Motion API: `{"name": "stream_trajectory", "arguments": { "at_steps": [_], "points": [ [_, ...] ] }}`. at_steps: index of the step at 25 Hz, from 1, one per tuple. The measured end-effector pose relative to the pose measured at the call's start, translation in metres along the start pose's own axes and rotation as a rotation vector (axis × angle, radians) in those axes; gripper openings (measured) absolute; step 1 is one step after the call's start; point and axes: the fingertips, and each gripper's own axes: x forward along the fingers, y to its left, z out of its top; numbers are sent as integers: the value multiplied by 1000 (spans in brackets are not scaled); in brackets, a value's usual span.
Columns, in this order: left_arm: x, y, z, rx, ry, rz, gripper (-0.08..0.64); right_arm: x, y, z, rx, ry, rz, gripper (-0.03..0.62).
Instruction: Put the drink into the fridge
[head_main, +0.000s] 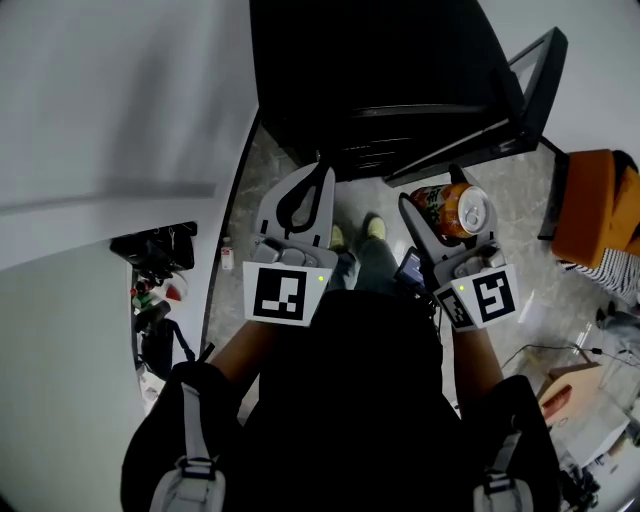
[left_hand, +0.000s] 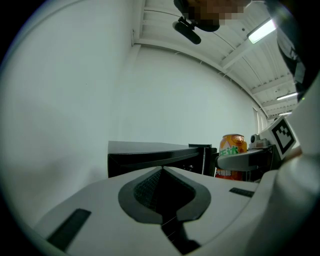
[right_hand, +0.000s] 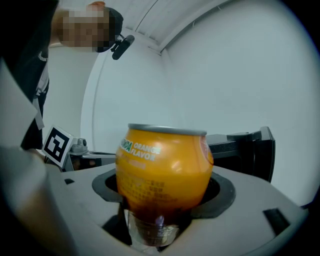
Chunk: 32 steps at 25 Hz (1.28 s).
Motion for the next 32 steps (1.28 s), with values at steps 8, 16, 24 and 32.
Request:
{"name": "stream_trajectory", "arguments": {
  "at_steps": [8,16,24,32],
  "points": [
    [13,-1,-15,-25,39,60,11,21,-16,-18,5,41,73,356],
    [31,-7,-44,-36,104,114,11,45,-39,-46,-23,75,130,356],
    [37,-8,-66,-49,115,154,11,64,-48,-81,-57,98,177,356],
    [48,-7,-99,-64,158,177,11,82,-61,-118,-55,145,188,356]
  ]
}}
